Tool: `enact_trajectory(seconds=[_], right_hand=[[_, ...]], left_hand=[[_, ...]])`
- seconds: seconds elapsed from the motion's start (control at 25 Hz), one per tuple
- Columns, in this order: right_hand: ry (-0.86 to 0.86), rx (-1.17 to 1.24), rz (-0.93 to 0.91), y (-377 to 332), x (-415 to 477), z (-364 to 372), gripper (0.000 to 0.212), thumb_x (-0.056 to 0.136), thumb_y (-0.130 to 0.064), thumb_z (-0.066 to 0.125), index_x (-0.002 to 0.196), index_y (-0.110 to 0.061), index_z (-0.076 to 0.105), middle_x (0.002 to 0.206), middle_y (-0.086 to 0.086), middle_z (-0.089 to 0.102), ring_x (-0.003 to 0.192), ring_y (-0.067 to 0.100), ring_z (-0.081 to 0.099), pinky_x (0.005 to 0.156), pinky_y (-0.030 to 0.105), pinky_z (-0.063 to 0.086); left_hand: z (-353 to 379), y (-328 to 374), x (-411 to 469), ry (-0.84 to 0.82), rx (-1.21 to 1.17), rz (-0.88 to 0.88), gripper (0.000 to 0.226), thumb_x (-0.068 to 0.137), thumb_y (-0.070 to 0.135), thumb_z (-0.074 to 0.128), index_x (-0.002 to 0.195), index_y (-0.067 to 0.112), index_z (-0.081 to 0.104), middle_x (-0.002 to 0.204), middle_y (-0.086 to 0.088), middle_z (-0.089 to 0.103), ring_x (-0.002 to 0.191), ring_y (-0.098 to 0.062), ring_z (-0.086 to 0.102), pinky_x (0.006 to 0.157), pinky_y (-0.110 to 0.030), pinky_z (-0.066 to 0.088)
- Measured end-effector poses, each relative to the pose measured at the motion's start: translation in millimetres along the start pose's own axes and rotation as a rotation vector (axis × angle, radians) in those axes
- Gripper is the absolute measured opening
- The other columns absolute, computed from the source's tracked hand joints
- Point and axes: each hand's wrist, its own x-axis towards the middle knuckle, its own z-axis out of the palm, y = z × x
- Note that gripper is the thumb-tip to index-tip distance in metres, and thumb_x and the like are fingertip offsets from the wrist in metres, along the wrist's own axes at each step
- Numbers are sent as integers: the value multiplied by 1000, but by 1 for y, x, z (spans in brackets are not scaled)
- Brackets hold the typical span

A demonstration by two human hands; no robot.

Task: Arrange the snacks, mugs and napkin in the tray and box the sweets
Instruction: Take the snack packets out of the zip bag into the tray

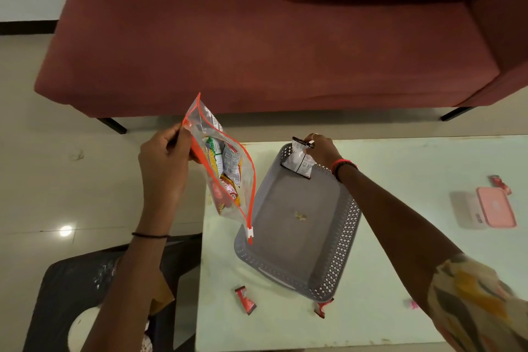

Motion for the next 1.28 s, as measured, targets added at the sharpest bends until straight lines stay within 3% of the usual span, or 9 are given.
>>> enact_trajectory(seconds=[0.16,0.44,0.6,0.72,0.84,0.96,1.08,1.2,1.28], right_hand=[[-20,-83,-47,3,-4,3,37,85,-8,53,122,-10,58,117,18,64,106,33,60,84,31,47],[119,-186,-83,6,-24,6,49,83,-13,56,132,-11,49,127,19,55,119,37,49,98,44,44],[223,88,-73,-29,-56,-20,34,89,-9,57,121,-1,55,122,19,59,115,33,54,98,37,44],[376,381,-173,-86,-122,-59,7,87,-8,59,91,-6,63,91,10,68,88,25,64,81,26,48],[140,649,-340,-142,-214,-85,20,85,-10,61,72,-24,64,70,-2,69,73,16,70,76,25,54],[-158,576,-344,-173,-270,-70,24,90,-3,50,86,-13,72,92,11,72,93,28,68,87,35,52],[-267,289,-245,-176,-275,-46,26,95,-3,39,100,2,64,109,20,64,95,31,58,75,23,41],[-289,253,-132,-169,-264,-28,26,94,-4,43,69,0,51,72,11,53,74,26,49,53,13,32],[-259,198,-68,-163,-250,-12,18,93,-13,52,85,2,58,73,8,55,81,26,52,62,17,35]], left_hand=[[0,-2,-3,3,17,5,25,94,24,50,103,9,67,81,-1,64,60,0,63,55,-3,50],[-2,1,-6,2,27,-7,26,94,25,51,106,8,67,84,-3,65,66,-5,62,55,-1,49],[-1,4,-16,-5,69,2,28,94,26,49,105,6,67,85,-5,66,70,-15,65,60,-12,53],[-2,10,-26,-16,115,16,31,95,24,48,110,4,65,92,-13,67,79,-22,65,69,-22,52],[-5,20,-40,-19,172,11,29,95,19,46,109,3,66,89,-15,66,75,-18,61,61,-5,44],[-9,35,-54,-29,216,41,25,94,13,46,95,-1,67,76,-12,58,61,-10,50,54,2,36],[-9,43,-68,-58,238,92,23,94,11,48,97,-2,67,77,-13,58,67,-18,54,56,-1,34],[-9,49,-88,-73,208,143,23,93,11,51,106,-1,66,85,-19,64,72,-16,56,59,-12,40],[-9,52,-100,-86,197,175,23,92,11,52,107,0,66,84,-17,64,70,-14,54,59,-11,39]])
